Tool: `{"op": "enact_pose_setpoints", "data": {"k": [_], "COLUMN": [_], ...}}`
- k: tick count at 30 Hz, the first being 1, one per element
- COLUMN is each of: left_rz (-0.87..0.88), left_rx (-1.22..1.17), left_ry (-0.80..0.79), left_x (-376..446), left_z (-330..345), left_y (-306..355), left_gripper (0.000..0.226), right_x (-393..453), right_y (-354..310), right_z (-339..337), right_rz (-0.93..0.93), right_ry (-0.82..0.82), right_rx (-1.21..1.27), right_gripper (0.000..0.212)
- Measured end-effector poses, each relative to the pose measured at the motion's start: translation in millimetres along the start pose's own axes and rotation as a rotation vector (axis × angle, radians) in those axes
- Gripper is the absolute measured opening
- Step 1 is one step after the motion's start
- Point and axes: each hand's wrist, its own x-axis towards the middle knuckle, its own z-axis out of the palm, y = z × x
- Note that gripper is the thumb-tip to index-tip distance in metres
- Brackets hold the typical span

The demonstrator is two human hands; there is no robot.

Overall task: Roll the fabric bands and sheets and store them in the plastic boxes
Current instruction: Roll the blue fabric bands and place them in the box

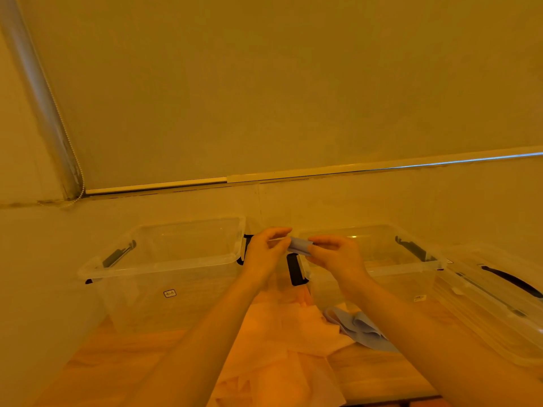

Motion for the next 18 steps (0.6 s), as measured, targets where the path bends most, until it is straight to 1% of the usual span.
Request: {"op": "enact_pose_setpoints", "data": {"k": [3, 7, 12, 16, 18], "left_rz": [-0.027, -0.063, -0.086, -0.112, -0.136], "left_rx": [-0.086, -0.119, -0.118, -0.079, -0.052], "left_ry": [0.001, 0.013, 0.006, 0.016, 0.021], "left_x": [-1.0, 1.4, 12.4, 31.7, 46.1], "left_z": [6.5, 15.0, 33.2, 55.5, 69.8], "left_y": [-2.5, -7.3, -13.3, -21.5, -26.6], "left_gripper": [0.017, 0.016, 0.015, 0.013, 0.016], "right_x": [1.4, 7.9, 25.6, 51.6, 69.6], "right_y": [2.7, 10.7, 20.0, 32.0, 38.4], "right_z": [-5.3, -15.3, -28.1, -40.6, -48.0], "right_rz": [-0.013, -0.016, 0.008, 0.004, 0.012], "right_ry": [-0.011, -0.021, 0.048, 0.1, 0.129], "right_rx": [-0.011, -0.04, 0.012, -0.032, -0.05], "right_gripper": [0.022, 0.025, 0.023, 0.02, 0.02]}}
